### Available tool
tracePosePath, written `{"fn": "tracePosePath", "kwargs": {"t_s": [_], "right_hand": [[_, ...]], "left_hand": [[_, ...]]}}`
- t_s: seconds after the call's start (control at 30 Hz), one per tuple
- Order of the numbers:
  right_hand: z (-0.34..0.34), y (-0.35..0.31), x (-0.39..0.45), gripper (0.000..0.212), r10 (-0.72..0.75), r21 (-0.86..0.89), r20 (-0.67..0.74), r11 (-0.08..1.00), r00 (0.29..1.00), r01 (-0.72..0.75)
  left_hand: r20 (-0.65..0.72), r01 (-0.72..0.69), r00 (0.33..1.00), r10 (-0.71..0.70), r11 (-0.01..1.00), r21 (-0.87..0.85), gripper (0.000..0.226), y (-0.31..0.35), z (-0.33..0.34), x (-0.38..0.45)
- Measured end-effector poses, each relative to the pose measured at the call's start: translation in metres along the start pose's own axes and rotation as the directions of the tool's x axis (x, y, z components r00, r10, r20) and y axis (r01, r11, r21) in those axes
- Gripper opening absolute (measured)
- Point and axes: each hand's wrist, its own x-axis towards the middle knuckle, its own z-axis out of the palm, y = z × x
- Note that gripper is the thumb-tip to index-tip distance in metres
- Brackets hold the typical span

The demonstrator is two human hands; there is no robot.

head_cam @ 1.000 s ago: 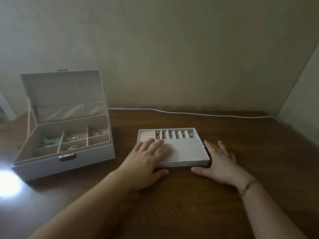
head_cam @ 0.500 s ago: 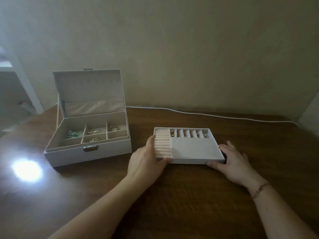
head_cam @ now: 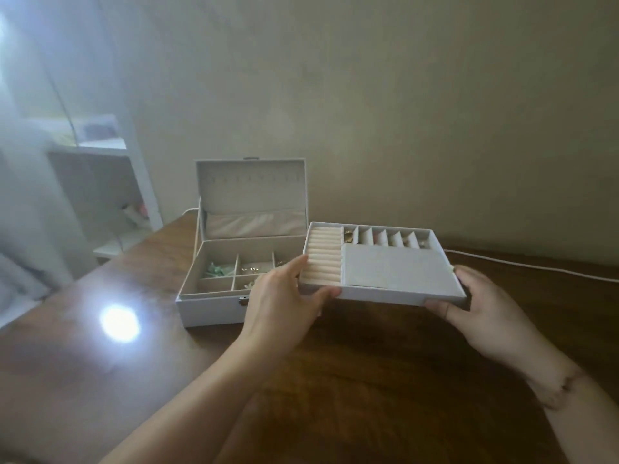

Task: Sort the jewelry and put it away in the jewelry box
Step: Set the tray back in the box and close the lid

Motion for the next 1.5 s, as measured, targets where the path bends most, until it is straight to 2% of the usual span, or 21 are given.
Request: {"fn": "tracePosePath", "kwargs": {"t_s": [0.13, 0.27, 0.37, 0.63, 0.73, 0.93, 1.13, 1.23, 1.3, 1.4, 1.5], "right_hand": [[0.036, -0.050, 0.026, 0.040, -0.153, 0.019, 0.009, 0.988, 0.988, 0.153], [0.084, -0.089, 0.047, 0.039, -0.224, 0.071, 0.061, 0.973, 0.973, 0.220], [0.117, -0.103, 0.055, 0.039, -0.221, 0.128, 0.129, 0.971, 0.967, 0.204], [0.152, -0.096, 0.070, 0.056, -0.205, 0.161, 0.166, 0.971, 0.965, 0.179], [0.155, -0.095, 0.076, 0.061, -0.185, 0.163, 0.189, 0.974, 0.964, 0.155], [0.161, -0.092, 0.077, 0.067, -0.172, 0.166, 0.225, 0.977, 0.959, 0.136], [0.153, -0.093, 0.072, 0.078, -0.198, 0.217, 0.260, 0.966, 0.945, 0.143], [0.151, -0.089, 0.066, 0.085, -0.193, 0.181, 0.271, 0.972, 0.943, 0.147], [0.150, -0.085, 0.064, 0.077, -0.199, 0.217, 0.260, 0.966, 0.945, 0.144], [0.154, -0.081, 0.062, 0.056, -0.192, 0.324, 0.180, 0.938, 0.965, 0.127], [0.161, -0.079, 0.064, 0.045, -0.161, 0.399, 0.181, 0.914, 0.970, 0.078]], "left_hand": [[-0.080, 0.085, 0.993, -0.083, 0.996, 0.032, 0.085, -0.036, -0.047, 0.007], [-0.150, 0.156, 0.979, -0.142, 0.984, 0.086, 0.083, -0.073, -0.089, 0.012], [-0.161, 0.189, 0.972, -0.170, 0.976, 0.110, 0.083, -0.092, -0.104, 0.015], [-0.179, 0.231, 0.963, -0.203, 0.960, 0.158, 0.076, -0.126, -0.092, 0.016], [-0.211, 0.223, 0.962, -0.174, 0.946, 0.236, 0.073, -0.132, -0.087, 0.018], [-0.174, 0.218, 0.967, -0.184, 0.954, 0.204, 0.074, -0.141, -0.085, 0.021], [-0.114, 0.108, 0.990, -0.080, 0.957, 0.269, 0.061, -0.143, -0.082, 0.012], [-0.088, 0.143, 0.988, -0.130, 0.976, 0.162, 0.069, -0.146, -0.081, 0.007], [-0.102, 0.165, 0.982, -0.161, 0.986, 0.035, 0.065, -0.150, -0.080, 0.006], [-0.121, 0.204, 0.967, -0.222, 0.968, -0.145, 0.043, -0.159, -0.075, 0.010], [-0.101, 0.238, 0.959, -0.266, 0.944, -0.228, 0.052, -0.166, -0.070, 0.018]]}}
